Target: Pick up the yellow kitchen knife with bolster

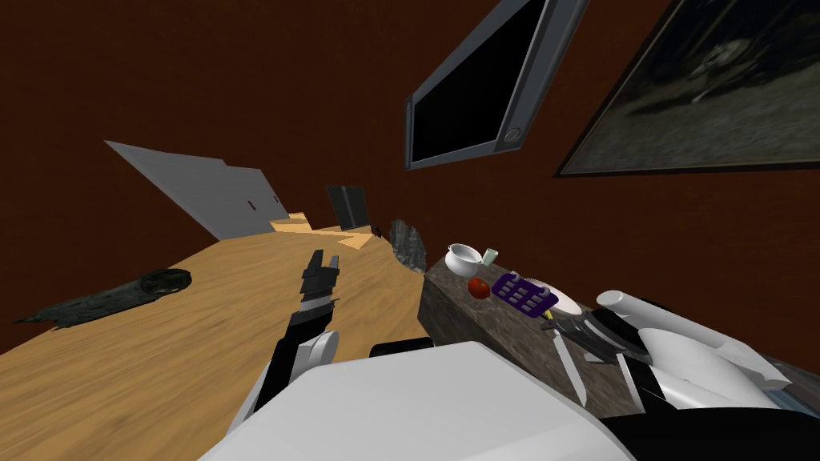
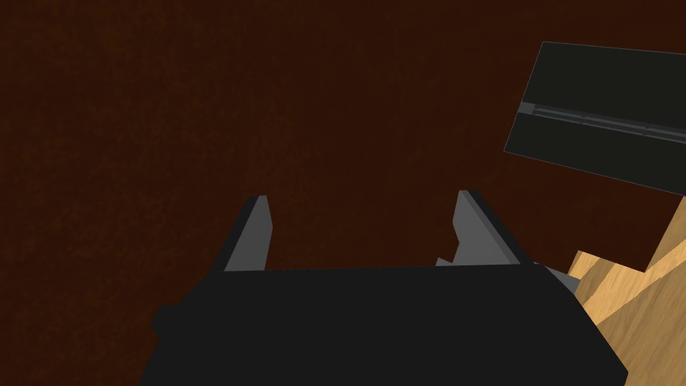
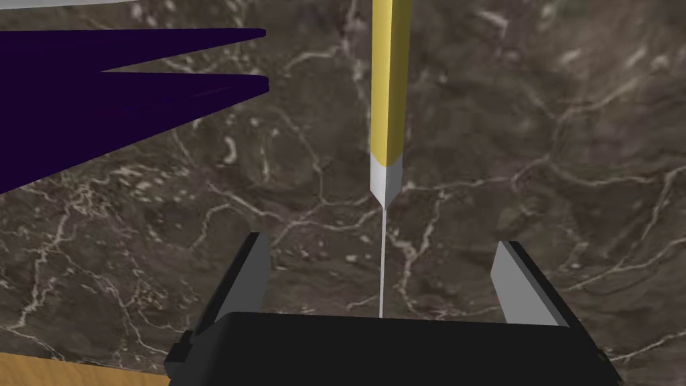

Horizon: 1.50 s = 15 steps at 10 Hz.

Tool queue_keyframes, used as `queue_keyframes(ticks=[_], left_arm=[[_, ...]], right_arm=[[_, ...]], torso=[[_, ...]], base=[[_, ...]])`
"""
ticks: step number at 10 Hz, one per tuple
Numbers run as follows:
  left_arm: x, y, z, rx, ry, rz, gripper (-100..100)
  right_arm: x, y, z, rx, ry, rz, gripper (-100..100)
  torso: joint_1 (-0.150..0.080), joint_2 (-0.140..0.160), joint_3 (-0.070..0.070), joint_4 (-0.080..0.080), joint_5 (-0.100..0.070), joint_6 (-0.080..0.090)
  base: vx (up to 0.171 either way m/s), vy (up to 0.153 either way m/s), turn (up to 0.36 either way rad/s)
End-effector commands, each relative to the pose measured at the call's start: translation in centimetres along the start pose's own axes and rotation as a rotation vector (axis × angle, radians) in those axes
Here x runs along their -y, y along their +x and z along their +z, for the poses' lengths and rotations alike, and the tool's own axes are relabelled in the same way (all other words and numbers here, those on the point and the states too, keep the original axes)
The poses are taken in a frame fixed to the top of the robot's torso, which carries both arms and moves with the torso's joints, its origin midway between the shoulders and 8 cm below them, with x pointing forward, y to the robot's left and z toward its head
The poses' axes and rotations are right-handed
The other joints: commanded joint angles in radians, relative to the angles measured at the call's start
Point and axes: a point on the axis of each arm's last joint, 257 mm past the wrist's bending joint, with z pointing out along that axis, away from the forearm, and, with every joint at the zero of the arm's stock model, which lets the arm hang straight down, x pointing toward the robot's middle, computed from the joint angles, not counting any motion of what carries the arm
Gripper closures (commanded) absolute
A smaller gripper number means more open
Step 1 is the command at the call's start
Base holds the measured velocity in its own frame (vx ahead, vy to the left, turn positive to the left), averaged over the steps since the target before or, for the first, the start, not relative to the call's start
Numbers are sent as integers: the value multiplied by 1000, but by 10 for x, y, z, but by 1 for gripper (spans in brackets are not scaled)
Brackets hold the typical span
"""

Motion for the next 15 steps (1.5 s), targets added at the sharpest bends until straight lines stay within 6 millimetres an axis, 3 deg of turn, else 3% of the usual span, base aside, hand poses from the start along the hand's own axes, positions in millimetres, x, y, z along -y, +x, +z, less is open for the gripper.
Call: queue_keyframes(ticks=[1, 3, 4, 5, 6, 8, 9, 13, 14, 15], left_arm=[[0, 0, 0, 0, 0, 0, 0], [0, 0, 0, 0, 0, 0, 0], [0, 0, 0, 0, 0, 0, 0], [0, 0, 0, 0, 0, 0, 0], [0, 0, 0, 0, 0, 0, 0], [0, 0, 0, 0, 0, 0, 0], [0, 0, 0, 0, 0, 0, 0], [0, 0, 0, 0, 0, 0, 0], [0, 0, 0, 0, 0, 0, 0], [0, 0, 0, 0, 0, 0, 0]], right_arm=[[15, 13, -4, -46, 37, -16, -100], [30, 28, -10, -98, 77, -34, -100], [26, 23, -9, -81, 66, -28, -100], [26, 24, -9, -86, 68, -30, 0], [27, 24, 1, -91, 67, -35, -100], [27, 23, 3, -91, 68, -36, -100], [27, 23, 4, -92, 67, -36, 100], [28, 22, 4, -86, 63, -48, 100], [28, 22, 4, -87, 63, -48, 0], [26, 24, -9, -85, 68, -30, 100]], torso=[[0, 0, 0, 0, 0, 0], [-1, 0, 0, 0, 0, 0], [0, 0, 0, 0, 0, 0], [0, -2, -1, 0, 0, 0], [1, -4, -2, -1, 0, 0], [2, -6, -3, -1, 0, 0], [1, -6, -3, -1, 0, 0], [-3, -3, -1, 1, -2, 5], [-3, -3, -1, 1, -2, 5], [-3, -3, -1, 1, -2, 5]], base=[[-70, -18, -28], [-79, -18, -23], [-35, -5, -2], [-6, -1, -1], [9, 6, -34], [15, 13, -22], [0, 0, 0], [0, 2, 15], [0, 0, 0], [-17, -10, 13]])
